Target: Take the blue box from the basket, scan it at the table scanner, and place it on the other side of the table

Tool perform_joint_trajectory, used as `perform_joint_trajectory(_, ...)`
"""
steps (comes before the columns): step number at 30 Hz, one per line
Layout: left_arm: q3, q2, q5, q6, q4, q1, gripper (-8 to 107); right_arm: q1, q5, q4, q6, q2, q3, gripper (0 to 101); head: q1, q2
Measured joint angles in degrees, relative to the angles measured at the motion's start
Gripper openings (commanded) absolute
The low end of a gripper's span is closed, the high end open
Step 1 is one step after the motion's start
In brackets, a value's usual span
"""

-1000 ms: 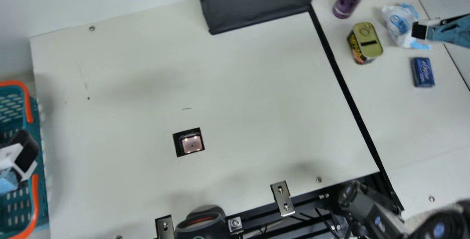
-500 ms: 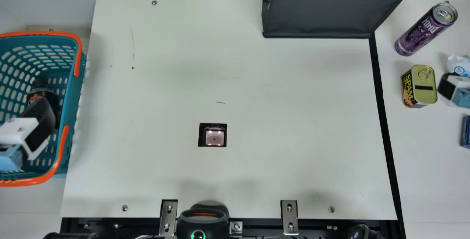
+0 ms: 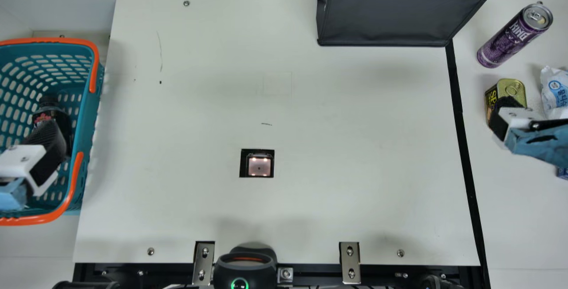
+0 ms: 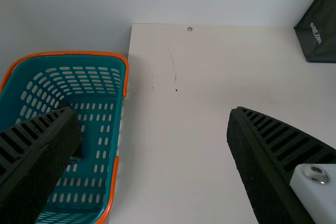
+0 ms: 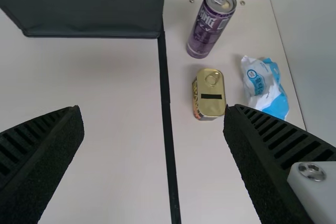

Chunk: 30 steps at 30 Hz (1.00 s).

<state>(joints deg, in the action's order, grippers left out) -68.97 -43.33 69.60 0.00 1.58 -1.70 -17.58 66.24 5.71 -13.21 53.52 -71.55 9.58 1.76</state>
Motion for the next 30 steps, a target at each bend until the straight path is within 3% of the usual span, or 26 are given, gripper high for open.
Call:
perform_joint_trajectory(18,0.0,0.0,0.0,0.0,0.0,0.0,90,17.9,3.6,-6.4,13.2,-10.9,1.8,95,0.0,-0.1)
perform_joint_trajectory(30,0.0,0.0,0.0,0.0,0.0,0.0,90,18.3,3.8,-6.6,13.2,-11.3,1.8,95,0.0,-0.1)
